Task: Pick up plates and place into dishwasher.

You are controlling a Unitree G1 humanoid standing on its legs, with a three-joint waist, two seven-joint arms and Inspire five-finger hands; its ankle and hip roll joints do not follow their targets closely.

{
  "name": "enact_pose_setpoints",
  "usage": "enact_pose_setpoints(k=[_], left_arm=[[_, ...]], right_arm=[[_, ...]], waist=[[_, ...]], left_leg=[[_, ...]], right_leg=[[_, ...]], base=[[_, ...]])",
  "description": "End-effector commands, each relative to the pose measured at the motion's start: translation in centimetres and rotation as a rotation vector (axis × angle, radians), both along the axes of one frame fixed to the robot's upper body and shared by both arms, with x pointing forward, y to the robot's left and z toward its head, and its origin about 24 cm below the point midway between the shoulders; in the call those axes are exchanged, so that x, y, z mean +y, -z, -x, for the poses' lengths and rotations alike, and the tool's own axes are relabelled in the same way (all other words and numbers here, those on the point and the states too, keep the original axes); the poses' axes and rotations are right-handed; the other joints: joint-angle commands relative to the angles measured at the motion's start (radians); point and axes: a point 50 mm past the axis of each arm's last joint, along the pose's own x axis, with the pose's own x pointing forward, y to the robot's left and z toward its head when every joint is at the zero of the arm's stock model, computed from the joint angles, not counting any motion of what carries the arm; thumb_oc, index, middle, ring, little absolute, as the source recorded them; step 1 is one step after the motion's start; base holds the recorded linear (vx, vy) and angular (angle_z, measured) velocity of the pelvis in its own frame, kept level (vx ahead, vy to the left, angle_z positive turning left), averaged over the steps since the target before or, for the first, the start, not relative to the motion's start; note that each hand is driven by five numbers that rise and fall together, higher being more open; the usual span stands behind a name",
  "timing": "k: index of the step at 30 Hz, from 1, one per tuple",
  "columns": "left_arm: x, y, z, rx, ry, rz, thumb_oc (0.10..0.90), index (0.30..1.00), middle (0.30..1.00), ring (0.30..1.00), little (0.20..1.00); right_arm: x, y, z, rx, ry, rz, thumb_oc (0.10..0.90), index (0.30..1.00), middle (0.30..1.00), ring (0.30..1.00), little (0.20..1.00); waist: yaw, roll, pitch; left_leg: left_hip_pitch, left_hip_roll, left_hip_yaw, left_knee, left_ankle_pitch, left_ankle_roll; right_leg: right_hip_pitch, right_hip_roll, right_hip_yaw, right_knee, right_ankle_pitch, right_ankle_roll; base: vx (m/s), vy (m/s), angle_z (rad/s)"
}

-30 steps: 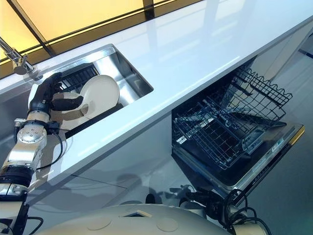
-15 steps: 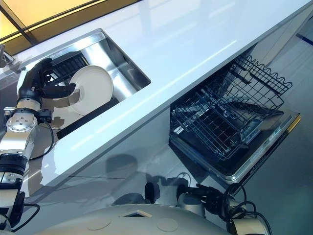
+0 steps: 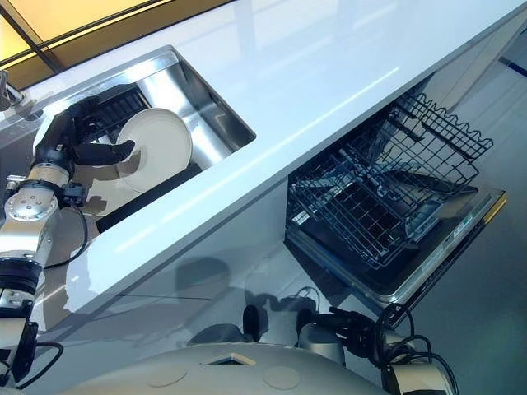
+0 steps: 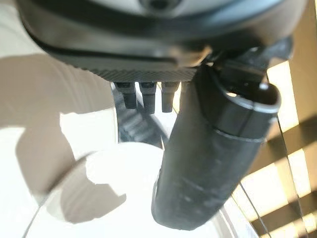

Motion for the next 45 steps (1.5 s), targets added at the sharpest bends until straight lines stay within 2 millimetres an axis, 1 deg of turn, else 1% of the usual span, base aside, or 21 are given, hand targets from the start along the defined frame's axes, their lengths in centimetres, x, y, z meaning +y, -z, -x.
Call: enact_pose_setpoints(k=[1, 3, 6, 8, 14, 17, 18, 19, 20, 28, 35, 45], left_arm=[[-0.2, -9.0, -1.7, -0.211, 0.149, -0.005, 0.8, 0.9, 0.9, 0.9, 0.9], [-0.8, -9.4, -1.9, -0.167, 0.223, 0.017, 0.8, 0.9, 0.9, 0.9, 0.9], [-1.9, -10.4, -2.6, -0.178, 0.299, 0.079, 0.8, 0.9, 0.9, 0.9, 0.9], [-2.4, -10.6, -2.9, -0.174, 0.327, 0.102, 0.8, 0.9, 0.9, 0.9, 0.9], [-4.4, -10.3, -4.2, -0.075, 0.448, 0.156, 0.8, 0.9, 0.9, 0.9, 0.9], [-4.7, -10.2, -4.5, -0.05, 0.469, 0.187, 0.8, 0.9, 0.9, 0.9, 0.9], [-4.7, -10.2, -4.6, -0.055, 0.463, 0.198, 0.679, 0.796, 0.796, 0.796, 0.779], [-4.7, -10.5, -4.7, -0.077, 0.451, 0.206, 0.182, 0.371, 0.371, 0.371, 0.282], [-4.7, -10.6, -4.8, -0.086, 0.446, 0.217, 0.1, 0.3, 0.3, 0.3, 0.2], [-4.8, -10.6, -4.5, -0.099, 0.447, 0.215, 0.1, 0.3, 0.3, 0.3, 0.2], [-4.7, -10.2, -4.2, -0.086, 0.473, 0.213, 0.1, 0.3, 0.3, 0.3, 0.2], [-4.3, -9.0, -3.8, -0.017, 0.483, 0.199, 0.1, 0.3, 0.3, 0.3, 0.2]], right_arm=[[-3.5, -0.1, 6.4, 0.234, -0.022, 0.079, 0.8, 0.9, 0.9, 0.9, 0.9], [-3.8, -0.2, 6.4, 0.238, -0.026, 0.085, 0.8, 0.9, 0.9, 0.9, 0.9], [-4.0, -0.3, 6.2, 0.239, -0.026, 0.091, 0.8, 0.9, 0.9, 0.9, 0.9], [-4.1, -0.4, 6.1, 0.238, -0.024, 0.094, 0.8, 0.9, 0.9, 0.9, 0.9], [-4.5, -0.6, 5.7, 0.236, -0.024, 0.099, 0.8, 0.9, 0.9, 0.9, 0.9], [-4.7, -0.6, 5.6, 0.23, -0.033, 0.099, 0.8, 0.9, 0.9, 0.9, 0.9], [-4.6, -0.6, 5.6, 0.228, -0.036, 0.1, 0.8, 0.9, 0.9, 0.9, 0.9], [-4.6, -0.6, 5.6, 0.224, -0.042, 0.1, 0.8, 0.9, 0.9, 0.9, 0.9], [-4.6, -0.6, 5.6, 0.222, -0.045, 0.099, 0.8, 0.9, 0.9, 0.9, 0.9], [-4.6, -0.6, 5.3, 0.205, -0.042, 0.097, 0.8, 0.9, 0.9, 0.9, 0.9], [-4.6, -0.6, 5.0, 0.183, -0.023, 0.09, 0.8, 0.9, 0.9, 0.9, 0.9], [-4.5, -0.6, 4.8, 0.167, -0.009, 0.087, 0.8, 0.9, 0.9, 0.9, 0.9]], waist=[[0.001, 0.069, -0.068], [0.0, 0.076, -0.07], [-0.003, 0.081, -0.073], [-0.006, 0.083, -0.075], [-0.018, 0.086, -0.077], [-0.025, 0.088, -0.078], [-0.026, 0.09, -0.079], [-0.029, 0.092, -0.078], [-0.03, 0.092, -0.078], [-0.027, 0.096, -0.083], [-0.021, 0.096, -0.085], [-0.015, 0.097, -0.091]], left_leg=[[-0.011, -0.069, -0.02, 0.096, -0.158, 0.055], [-0.007, -0.07, -0.022, 0.094, -0.158, 0.054], [-0.002, -0.071, -0.024, 0.088, -0.159, 0.054], [0.0, -0.071, -0.022, 0.085, -0.158, 0.054], [0.004, -0.071, -0.014, 0.077, -0.158, 0.052], [0.005, -0.071, -0.008, 0.075, -0.157, 0.05], [0.004, -0.071, -0.006, 0.075, -0.156, 0.05], [0.002, -0.071, -0.004, 0.075, -0.156, 0.048], [0.001, -0.071, -0.003, 0.076, -0.156, 0.047], [-0.001, -0.073, -0.013, 0.071, -0.151, 0.044], [0.0, -0.071, -0.019, 0.069, -0.151, 0.039], [0.004, -0.069, -0.027, 0.059, -0.146, 0.034]], right_leg=[[-0.155, -0.033, 0.019, 0.223, -0.076, 0.118], [-0.149, -0.032, 0.018, 0.219, -0.079, 0.117], [-0.141, -0.029, 0.018, 0.21, -0.085, 0.115], [-0.138, -0.028, 0.018, 0.206, -0.086, 0.114], [-0.132, -0.022, 0.029, 0.189, -0.083, 0.112], [-0.131, -0.019, 0.036, 0.183, -0.081, 0.111], [-0.13, -0.018, 0.038, 0.18, -0.081, 0.11], [-0.129, -0.017, 0.04, 0.176, -0.081, 0.109], [-0.128, -0.017, 0.041, 0.175, -0.081, 0.108], [-0.118, -0.013, 0.042, 0.163, -0.084, 0.099], [-0.108, -0.009, 0.041, 0.15, -0.086, 0.093], [-0.089, -0.002, 0.038, 0.127, -0.086, 0.085]], base=[[0.01, 0.007, 0.04], [0.01, 0.009, 0.05], [0.01, 0.003, 0.09], [0.0, 0.003, 0.07], [-0.01, -0.009, 0.01], [-0.03, -0.027, -0.04], [-0.06, -0.033, -0.08], [-0.06, -0.036, -0.08], [-0.06, -0.035, -0.06], [-0.02, -0.016, -0.01], [-0.04, -0.034, -0.02], [-0.03, -0.017, -0.01]])
